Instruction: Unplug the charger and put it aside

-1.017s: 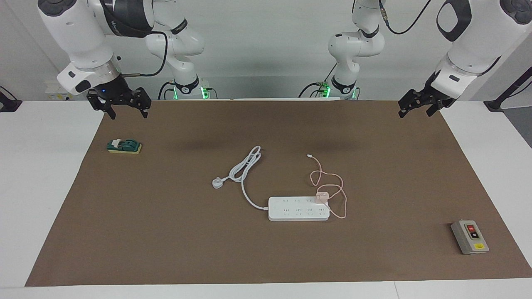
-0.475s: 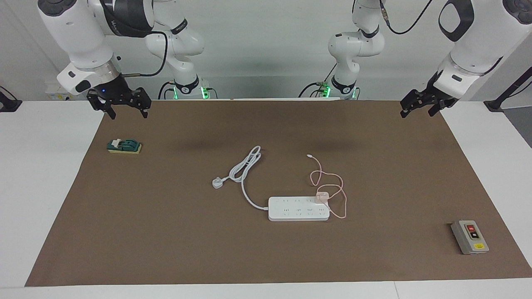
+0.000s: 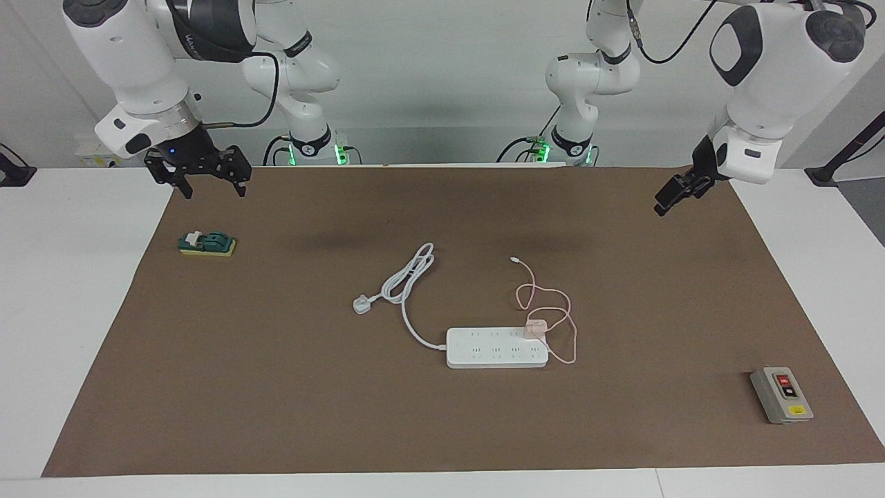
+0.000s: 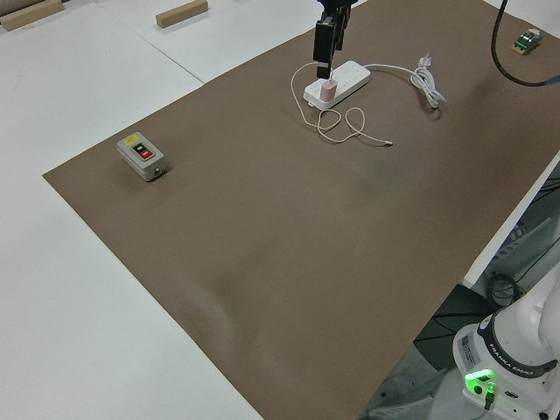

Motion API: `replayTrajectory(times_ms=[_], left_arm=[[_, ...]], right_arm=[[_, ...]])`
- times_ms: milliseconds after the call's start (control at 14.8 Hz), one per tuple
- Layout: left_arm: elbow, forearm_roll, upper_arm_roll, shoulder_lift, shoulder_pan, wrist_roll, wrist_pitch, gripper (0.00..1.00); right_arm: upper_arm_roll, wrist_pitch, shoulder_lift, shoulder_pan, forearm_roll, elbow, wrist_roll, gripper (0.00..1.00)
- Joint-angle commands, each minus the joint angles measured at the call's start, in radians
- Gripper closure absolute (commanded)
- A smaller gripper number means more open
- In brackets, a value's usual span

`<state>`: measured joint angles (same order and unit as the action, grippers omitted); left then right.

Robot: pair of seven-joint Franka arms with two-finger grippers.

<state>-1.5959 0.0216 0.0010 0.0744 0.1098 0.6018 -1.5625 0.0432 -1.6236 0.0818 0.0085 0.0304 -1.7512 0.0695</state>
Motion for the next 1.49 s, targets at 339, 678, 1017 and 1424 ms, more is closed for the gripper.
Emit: replayTrajectory(times_ms=[339,678,1017,1424], left_arm=[[0.105,0.138,0.01,0.231,0.108,0.852,-0.215,0.0],[0.103,0.1,0.016,0.327,0.203,1.186,-0.291,0.0],[0.122,0.044,0.016,0.398,0.232,1.334,-0.318,0.0],[0.084,0.044,0.014,0.415,0.243,1.417,-0.441,0.0]], right_arm=[[-0.011,0.01,0.021,-0.015,0.003,-0.019,-0.008,0.0],[-0.011,0.01,0.022,-0.013,0.003,-0.019,-0.008,0.0],[-0.011,0.01,0.022,-0.015,0.002,-0.019,-0.008,0.0],[-0.012,0.011,0.022,-0.004,0.002,-0.019,-0.002,0.0]])
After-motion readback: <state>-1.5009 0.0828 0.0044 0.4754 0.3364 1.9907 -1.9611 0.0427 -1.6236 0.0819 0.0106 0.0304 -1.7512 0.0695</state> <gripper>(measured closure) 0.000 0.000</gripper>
